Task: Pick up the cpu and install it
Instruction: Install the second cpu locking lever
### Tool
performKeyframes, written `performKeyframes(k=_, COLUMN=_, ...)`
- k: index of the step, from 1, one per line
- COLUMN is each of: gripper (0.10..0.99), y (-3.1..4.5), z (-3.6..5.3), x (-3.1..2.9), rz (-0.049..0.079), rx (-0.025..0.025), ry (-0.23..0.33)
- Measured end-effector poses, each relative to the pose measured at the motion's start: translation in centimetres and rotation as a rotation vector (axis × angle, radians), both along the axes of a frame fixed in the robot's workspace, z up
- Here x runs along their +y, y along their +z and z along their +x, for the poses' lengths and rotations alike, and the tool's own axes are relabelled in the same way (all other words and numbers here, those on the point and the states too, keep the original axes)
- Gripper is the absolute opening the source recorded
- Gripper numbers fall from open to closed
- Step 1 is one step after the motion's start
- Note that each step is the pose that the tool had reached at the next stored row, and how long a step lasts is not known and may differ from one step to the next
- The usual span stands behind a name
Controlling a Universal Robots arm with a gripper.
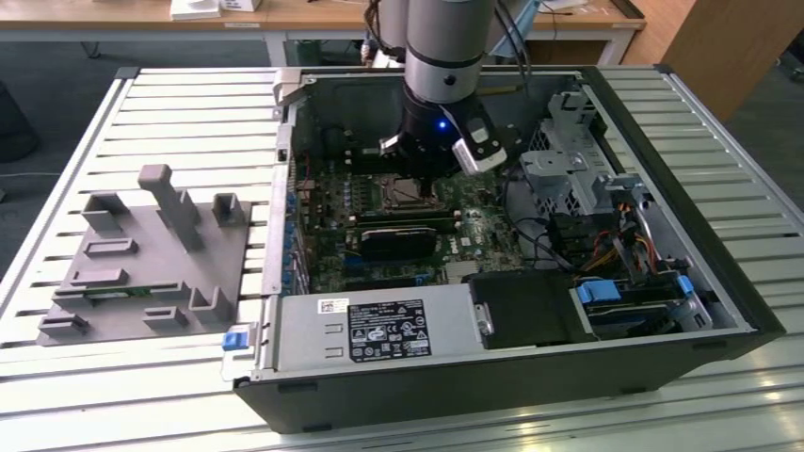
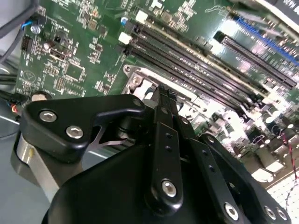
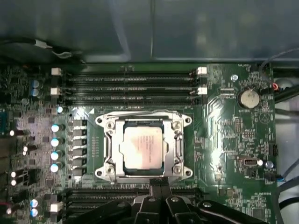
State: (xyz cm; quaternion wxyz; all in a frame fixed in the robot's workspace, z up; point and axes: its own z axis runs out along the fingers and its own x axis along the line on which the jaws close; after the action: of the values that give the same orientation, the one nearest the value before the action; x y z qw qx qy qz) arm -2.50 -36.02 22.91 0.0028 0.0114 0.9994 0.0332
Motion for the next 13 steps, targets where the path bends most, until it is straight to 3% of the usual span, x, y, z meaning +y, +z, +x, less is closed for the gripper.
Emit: performKeyframes(k=13, gripper=0.106, y=-0.1, z=-1.99, x=-0.81, rz=0.0, rx=0.0, ry=0.002)
